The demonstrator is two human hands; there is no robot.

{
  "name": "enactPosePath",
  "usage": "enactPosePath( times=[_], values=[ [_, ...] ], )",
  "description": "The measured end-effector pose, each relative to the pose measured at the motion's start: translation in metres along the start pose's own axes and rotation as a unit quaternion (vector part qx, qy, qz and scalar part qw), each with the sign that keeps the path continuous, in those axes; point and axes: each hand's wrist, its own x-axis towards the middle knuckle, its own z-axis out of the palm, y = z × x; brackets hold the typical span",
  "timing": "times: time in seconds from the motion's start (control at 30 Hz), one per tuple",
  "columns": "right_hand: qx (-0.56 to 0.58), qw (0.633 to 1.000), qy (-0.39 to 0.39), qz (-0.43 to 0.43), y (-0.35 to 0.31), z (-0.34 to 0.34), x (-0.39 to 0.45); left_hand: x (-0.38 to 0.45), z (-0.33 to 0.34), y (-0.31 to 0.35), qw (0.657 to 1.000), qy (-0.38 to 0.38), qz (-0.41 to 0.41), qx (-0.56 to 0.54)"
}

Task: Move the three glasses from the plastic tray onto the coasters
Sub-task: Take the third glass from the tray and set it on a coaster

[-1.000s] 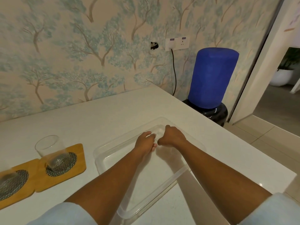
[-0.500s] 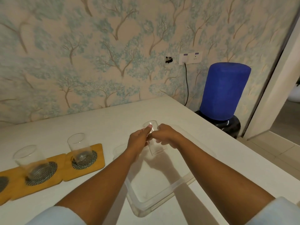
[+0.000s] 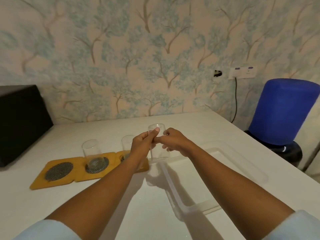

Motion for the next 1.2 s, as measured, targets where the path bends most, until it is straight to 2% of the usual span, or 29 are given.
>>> enactPosePath(
  times=[0.67, 0.9, 1.2],
  values=[
    [0.018, 0.987, -0.134, -0.088, -0.106, 0.177, 0.017, -0.045, -0.203, 0.034, 0.989, 0.136, 0.055, 0.024],
    [0.015, 0.984, -0.14, -0.112, -0.119, 0.235, 0.023, -0.046, -0.256, 0.021, 0.976, 0.205, 0.051, 0.054],
    [0.0, 0.983, -0.138, -0.124, -0.119, 0.297, 0.041, -0.04, -0.309, -0.006, 0.961, 0.256, 0.012, 0.107]
  ],
)
